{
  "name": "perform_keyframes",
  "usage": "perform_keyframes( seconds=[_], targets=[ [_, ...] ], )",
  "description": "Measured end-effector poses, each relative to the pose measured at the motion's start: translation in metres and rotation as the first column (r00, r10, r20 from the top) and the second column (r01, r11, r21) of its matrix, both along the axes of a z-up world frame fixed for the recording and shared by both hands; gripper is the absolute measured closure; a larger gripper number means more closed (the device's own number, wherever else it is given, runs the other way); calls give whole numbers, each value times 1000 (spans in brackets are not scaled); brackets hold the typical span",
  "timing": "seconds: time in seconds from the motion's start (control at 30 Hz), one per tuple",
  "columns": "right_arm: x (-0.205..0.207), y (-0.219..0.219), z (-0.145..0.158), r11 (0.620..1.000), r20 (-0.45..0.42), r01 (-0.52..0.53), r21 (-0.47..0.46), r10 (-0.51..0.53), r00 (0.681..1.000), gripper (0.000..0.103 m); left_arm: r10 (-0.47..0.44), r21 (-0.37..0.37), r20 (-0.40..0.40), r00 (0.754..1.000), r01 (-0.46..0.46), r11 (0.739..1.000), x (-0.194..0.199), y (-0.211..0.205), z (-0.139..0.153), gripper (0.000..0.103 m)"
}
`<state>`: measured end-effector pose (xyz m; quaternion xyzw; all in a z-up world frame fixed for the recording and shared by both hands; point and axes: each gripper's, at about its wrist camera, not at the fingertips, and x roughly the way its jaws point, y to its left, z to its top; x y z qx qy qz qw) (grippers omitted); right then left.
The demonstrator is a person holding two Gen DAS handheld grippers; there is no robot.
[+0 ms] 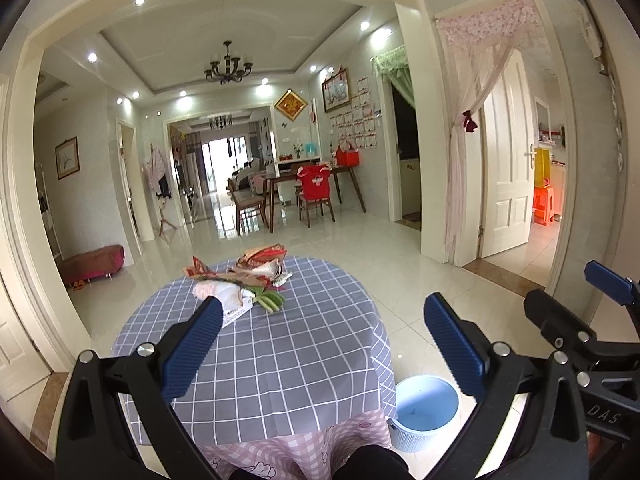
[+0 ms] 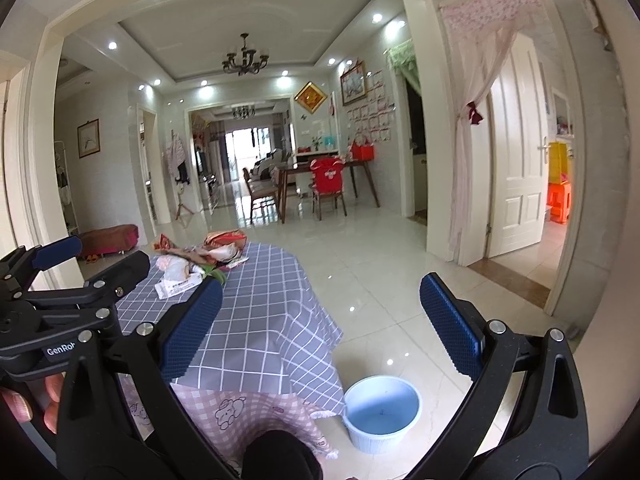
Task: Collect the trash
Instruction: 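Grasp the red snack wrapper with the left tool while the right tool approaches the trash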
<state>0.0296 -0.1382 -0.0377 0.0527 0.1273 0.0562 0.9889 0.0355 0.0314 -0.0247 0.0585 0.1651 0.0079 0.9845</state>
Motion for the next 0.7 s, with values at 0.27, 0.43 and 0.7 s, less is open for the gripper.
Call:
perform_keyframes(
  seconds=[0.27,0.43,0.7],
  targets=[
    [46,26,-17,999,-63,-41,-6,40,997,6,65,-20,-77,995,-67,998,39,34,-24,4],
    [82,48,-28,997,-105,-82,2,81,991,6,114,-26,-121,986,-118,993,69,64,-37,4],
    [149,83,-48,987,-188,-160,8,159,969,6,169,-44,-209,963,-182,982,123,120,-61,4]
  ],
)
